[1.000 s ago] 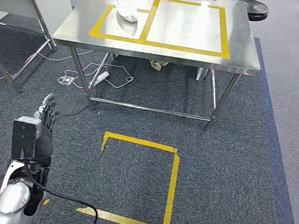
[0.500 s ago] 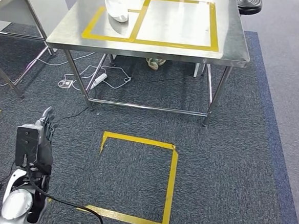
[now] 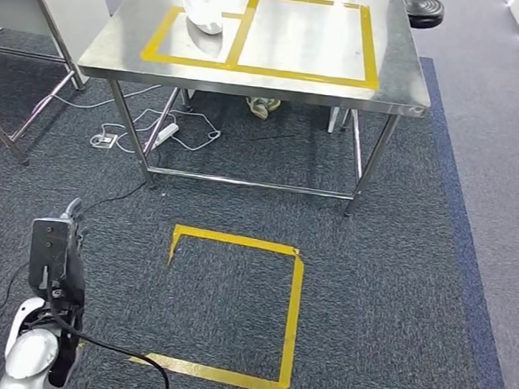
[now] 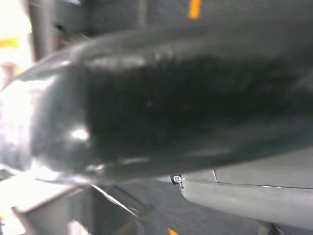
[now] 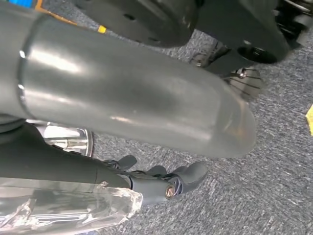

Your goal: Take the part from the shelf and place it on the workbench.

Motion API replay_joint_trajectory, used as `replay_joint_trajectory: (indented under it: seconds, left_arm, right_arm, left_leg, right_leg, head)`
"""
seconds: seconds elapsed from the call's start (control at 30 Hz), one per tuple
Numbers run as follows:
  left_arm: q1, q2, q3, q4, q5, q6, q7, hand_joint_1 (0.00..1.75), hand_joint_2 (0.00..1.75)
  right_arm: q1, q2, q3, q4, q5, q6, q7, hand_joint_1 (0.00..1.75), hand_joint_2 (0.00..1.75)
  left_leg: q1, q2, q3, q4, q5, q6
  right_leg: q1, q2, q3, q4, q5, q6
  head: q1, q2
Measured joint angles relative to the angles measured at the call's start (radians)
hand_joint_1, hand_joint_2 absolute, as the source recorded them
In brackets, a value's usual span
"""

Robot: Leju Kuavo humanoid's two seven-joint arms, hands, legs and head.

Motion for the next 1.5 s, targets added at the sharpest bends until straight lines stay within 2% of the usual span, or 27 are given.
replay_joint_trajectory:
  seconds: [0.03,0.07,0.1,0.17,0.2,0.27,0.33,0.4,0.47,0.53,0.57,0.6,0.67,0.73,0.8,0.87,0.93,1.0,1.07,1.1,1.13,1.17,1.23,1.3,1.37,1.43,1.5]
  left_arm:
    - [-0.005,0.0,0.017,0.038,-0.012,0.011,0.005,0.0,0.0]
    - [-0.012,0.0,0.04,0.09,-0.024,0.019,0.004,0.0,0.0]
    - [-0.021,0.0,0.065,0.151,-0.033,0.024,0.0,0.0,0.0]
    - [-0.046,0.002,0.127,0.296,-0.047,0.032,-0.016,0.0,0.0]
    - [-0.058,0.005,0.159,0.372,-0.053,0.038,-0.024,0.0,0.0]
    - [-0.083,0.014,0.226,0.531,-0.063,0.054,-0.036,0.0,0.0]
    - [-0.098,0.018,0.288,0.672,-0.06,0.06,-0.037,0.0,0.0]
    - [-0.102,0.019,0.343,0.78,-0.043,0.058,-0.031,0.0,0.0]
    - [-0.106,0.017,0.388,0.862,-0.033,0.062,-0.019,0.0,0.0]
    - [-0.11,0.015,0.422,0.927,-0.044,0.08,0.005,0.0,0.0]
    - [-0.111,0.014,0.434,0.954,-0.057,0.093,0.023,0.0,0.0]
    - [-0.111,0.012,0.444,0.98,-0.072,0.107,0.043,0.0,0.0]
    - [-0.113,0.009,0.457,1.018,-0.101,0.127,0.078,0.0,0.0]
    - [-0.117,0.005,0.464,1.043,-0.117,0.135,0.093,0.0,0.0]
    - [-0.122,-0.001,0.471,1.062,-0.125,0.136,0.096,0.0,0.0]
    - [-0.125,-0.007,0.476,1.075,-0.136,0.135,0.094,0.0,0.0]
    - [-0.128,-0.012,0.479,1.081,-0.146,0.133,0.089,0.0,0.0]
    - [-0.129,-0.012,0.482,1.088,-0.156,0.131,0.085,0.0,0.0]
    - [-0.128,-0.013,0.485,1.094,-0.171,0.128,0.082,0.0,0.0]
    - [-0.128,-0.015,0.485,1.097,-0.18,0.127,0.081,0.0,0.0]
    - [-0.129,-0.018,0.484,1.099,-0.19,0.125,0.08,0.0,0.0]
    - [-0.13,-0.021,0.483,1.102,-0.199,0.125,0.08,0.0,0.0]
    - [-0.132,-0.027,0.482,1.106,-0.216,0.124,0.083,0.0,0.0]
    - [-0.133,-0.03,0.481,1.11,-0.234,0.122,0.091,0.0,0.0]
    - [-0.135,-0.033,0.48,1.113,-0.249,0.121,0.098,0.0,0.0]
    - [-0.137,-0.036,0.479,1.115,-0.256,0.12,0.1,0.0,0.0]
    - [-0.136,-0.038,0.478,1.118,-0.258,0.119,0.1,0.0,0.0]
  right_arm:
    - [0.0,0.0,0.0,0.0,0.0,0.0,0.001,0.0,0.0]
    - [0.001,0.0,0.0,0.0,0.0,0.001,0.003,0.0,0.0]
    - [0.001,0.0,0.0,0.0,0.001,0.001,0.006,0.0,0.0]
    - [0.0,0.0,0.0,0.0,0.001,0.003,0.009,0.0,0.0]
    - [-0.001,0.001,0.0,0.0,0.001,0.005,0.011,0.0,0.0]
    - [-0.004,0.002,0.0,0.0,0.001,0.008,0.015,0.0,0.0]
    - [-0.004,0.002,0.0,0.0,0.001,0.01,0.021,0.0,0.0]
    - [-0.001,0.002,-0.001,0.0,0.0,0.012,0.025,0.0,0.0]
    - [-0.002,0.002,-0.002,0.0,0.0,0.012,0.029,0.0,0.0]
    - [-0.002,0.002,-0.006,0.0,0.0,0.012,0.032,0.0,0.0]
    - [-0.001,0.002,-0.008,0.0,-0.001,0.012,0.034,0.0,0.0]
    - [0.0,0.002,-0.011,0.0,-0.001,0.013,0.036,0.0,0.0]
    - [0.001,0.002,-0.015,0.0,-0.001,0.014,0.039,0.0,0.0]
    - [0.0,0.003,-0.017,0.0,-0.002,0.014,0.041,0.0,0.0]
    - [-0.001,0.003,-0.02,0.0,-0.002,0.014,0.043,0.0,0.0]
    - [0.004,0.003,-0.023,0.0,-0.004,0.015,0.045,0.0,0.0]
    - [0.008,0.003,-0.025,0.0,-0.01,0.016,0.047,0.0,0.0]
    - [0.007,0.003,-0.025,0.0,-0.015,0.018,0.048,0.0,0.0]
    - [0.006,0.004,-0.025,0.0,-0.016,0.019,0.048,0.0,0.0]
    - [0.008,0.004,-0.025,0.0,-0.016,0.02,0.05,0.0,0.0]
    - [0.009,0.004,-0.025,0.0,-0.016,0.02,0.053,0.0,0.0]
    - [0.01,0.004,-0.026,0.0,-0.017,0.02,0.057,0.0,0.0]
    - [0.008,0.005,-0.029,-0.001,-0.017,0.018,0.069,0.0,0.0]
    - [0.006,0.007,-0.033,-0.001,-0.017,0.016,0.082,0.0,0.0]
    - [0.008,0.008,-0.038,-0.001,-0.017,0.014,0.092,0.0,0.0]
    - [0.012,0.009,-0.042,-0.002,-0.017,0.014,0.096,0.0,0.0]
    - [0.012,0.012,-0.043,-0.003,-0.017,0.014,0.097,0.0,0.0]
  left_leg:
    - [0.0,0.005,-0.001,0.0,0.0,0.0]
    - [0.0,0.01,-0.001,0.0,0.001,0.0]
    - [0.001,0.014,-0.001,0.001,0.001,-0.001]
    - [0.001,0.022,0.0,0.002,0.001,-0.008]
    - [0.0,0.026,0.0,0.004,0.0,-0.013]
    - [-0.006,0.033,-0.002,0.007,0.0,-0.025]
    - [-0.006,0.043,-0.002,0.007,0.002,-0.034]
    - [-0.001,0.038,-0.01,0.025,-0.017,-0.044]
    - [0.001,0.018,-0.051,0.117,-0.076,-0.051]
    - [0.001,0.006,-0.111,0.245,-0.134,-0.052]
    - [0.001,0.004,-0.128,0.28,-0.14,-0.052]
    - [0.002,0.002,-0.128,0.281,-0.128,-0.051]
    - [0.006,-0.011,-0.078,0.185,-0.067,-0.05]
    - [0.013,-0.048,-0.018,0.067,-0.028,-0.05]
    - [0.014,-0.067,0.0,0.026,-0.026,-0.046]
    - [0.013,-0.048,-0.001,0.025,-0.022,-0.032]
    - [0.014,-0.026,-0.001,0.022,-0.019,-0.016]
    - [0.011,-0.004,-0.002,0.022,-0.018,-0.007]
    - [0.006,0.022,-0.003,0.022,-0.019,-0.004]
    - [0.004,0.034,-0.003,0.022,-0.019,-0.004]
    - [0.003,0.045,-0.002,0.022,-0.019,-0.004]
    - [0.002,0.056,-0.001,0.022,-0.02,-0.004]
    - [-0.003,0.074,0.003,0.024,-0.022,-0.01]
    - [-0.006,0.089,0.006,0.024,-0.022,-0.02]
    - [-0.004,0.102,0.01,0.02,-0.022,-0.033]
    - [0.0,0.076,0.005,0.039,-0.042,-0.046]
    - [0.002,0.027,-0.034,0.133,-0.103,-0.054]
  right_leg:
    - [-0.001,-0.002,-0.023,0.054,-0.019,0.003]
    - [-0.002,-0.004,-0.029,0.073,-0.018,0.005]
    - [-0.003,-0.005,-0.015,0.05,0.001,0.007]
    - [-0.005,-0.021,0.06,-0.086,0.06,0.01]
    - [-0.006,-0.029,0.094,-0.15,0.08,0.007]
    - [-0.006,-0.034,0.125,-0.208,0.09,-0.005]
    - [-0.003,-0.019,0.121,-0.206,0.094,-0.023]
    - [-0.004,-0.005,0.117,-0.207,0.099,-0.036]
    - [-0.006,0.007,0.112,-0.208,0.104,-0.046]
    - [-0.005,0.02,0.108,-0.208,0.107,-0.05]
    - [-0.004,0.028,0.107,-0.208,0.107,-0.051]
    - [-0.004,0.037,0.106,-0.208,0.108,-0.05]
    - [-0.006,0.057,0.105,-0.207,0.11,-0.046]
    - [-0.004,0.076,0.1,-0.202,0.111,-0.036]
    - [-0.004,0.09,0.092,-0.202,0.114,-0.023]
    - [-0.007,0.1,0.085,-0.205,0.117,-0.012]
    - [-0.006,0.066,0.061,-0.163,0.086,-0.003]
    - [-0.004,0.015,0.006,-0.041,0.015,0.003]
    - [-0.005,-0.001,-0.041,0.07,-0.033,0.006]
    - [-0.005,-0.004,-0.039,0.075,-0.029,0.005]
    - [-0.005,-0.009,-0.014,0.039,-0.007,0.003]
    - [-0.004,-0.019,0.026,-0.026,0.022,-0.001]
    - [0.002,-0.056,0.102,-0.159,0.067,-0.011]
    - [0.007,-0.069,0.124,-0.205,0.078,-0.021]
    - [0.008,-0.049,0.121,-0.207,0.084,-0.032]
    - [0.005,-0.031,0.124,-0.214,0.093,-0.045]
    - [0.001,-0.012,0.125,-0.218,0.101,-0.054]
  head:
    - [0.0,0.0]
    - [0.0,0.0]
    - [0.0,0.0]
    - [0.001,0.0]
    - [0.002,0.0]
    - [0.001,0.0]
    - [0.0,0.0]
    - [-0.001,0.0]
    - [-0.004,0.0]
    - [-0.005,0.0]
    - [-0.005,0.0]
    - [-0.005,0.0]
    - [-0.005,0.0]
    - [-0.006,0.0]
    - [-0.006,0.0]
    - [-0.007,0.0]
    - [-0.002,0.0]
    - [0.004,0.0]
    - [0.004,0.0]
    - [0.004,0.0]
    - [0.004,0.0]
    - [0.005,0.0]
    - [0.004,0.0]
    - [0.002,0.0]
    - [0.002,0.0]
    - [0.001,0.0]
    - [0.0,0.0]
